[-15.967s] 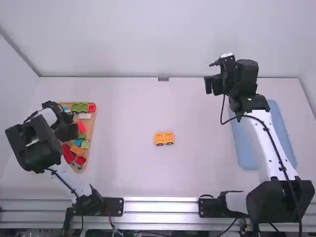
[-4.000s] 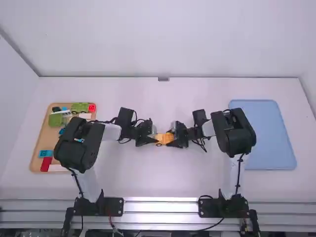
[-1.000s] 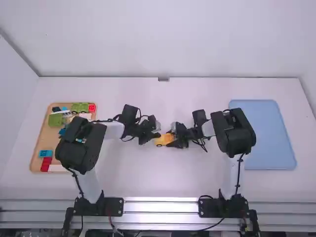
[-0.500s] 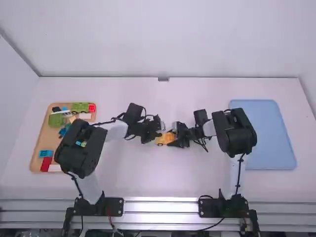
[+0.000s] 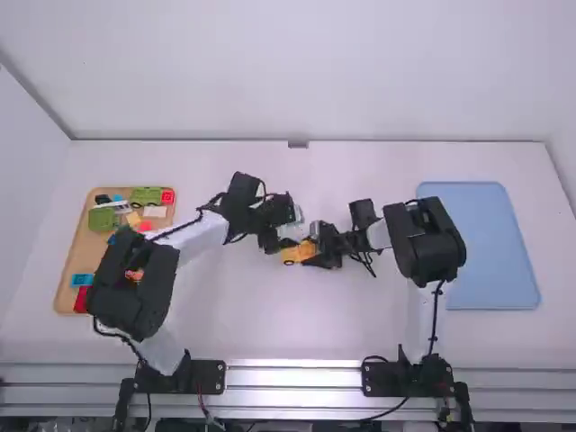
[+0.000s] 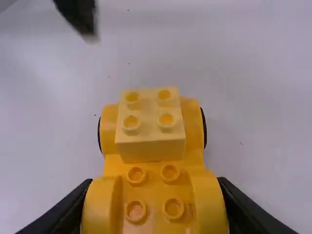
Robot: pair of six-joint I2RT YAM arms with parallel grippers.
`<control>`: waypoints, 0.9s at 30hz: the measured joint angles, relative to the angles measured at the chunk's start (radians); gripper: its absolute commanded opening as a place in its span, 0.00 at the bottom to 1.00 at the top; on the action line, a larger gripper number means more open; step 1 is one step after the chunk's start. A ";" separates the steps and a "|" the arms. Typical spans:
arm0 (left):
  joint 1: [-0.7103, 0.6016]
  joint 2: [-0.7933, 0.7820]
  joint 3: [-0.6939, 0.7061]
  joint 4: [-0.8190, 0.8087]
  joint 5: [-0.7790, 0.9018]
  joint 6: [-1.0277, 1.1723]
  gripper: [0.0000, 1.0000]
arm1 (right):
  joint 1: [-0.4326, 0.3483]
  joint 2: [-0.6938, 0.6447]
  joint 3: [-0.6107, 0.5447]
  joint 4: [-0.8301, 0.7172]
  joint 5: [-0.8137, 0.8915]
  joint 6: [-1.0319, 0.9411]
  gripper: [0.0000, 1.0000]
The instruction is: Assemble lego blocks to make yellow taxi
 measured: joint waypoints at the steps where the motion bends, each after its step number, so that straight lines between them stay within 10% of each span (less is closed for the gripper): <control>1: 0.024 -0.037 0.006 0.009 0.000 -0.035 0.99 | 0.000 0.000 0.003 -0.002 0.005 0.008 0.38; 14: 0.219 -0.088 0.011 -0.042 -0.003 -0.327 0.99 | -0.006 0.000 0.030 0.004 0.051 0.038 0.42; 20: 0.246 -0.087 0.011 -0.079 -0.003 -0.375 0.99 | -0.023 0.000 0.032 0.000 0.068 0.040 0.79; 27: 0.246 -0.088 0.011 -0.085 -0.004 -0.398 0.99 | -0.041 -0.050 0.034 -0.140 0.112 0.022 0.98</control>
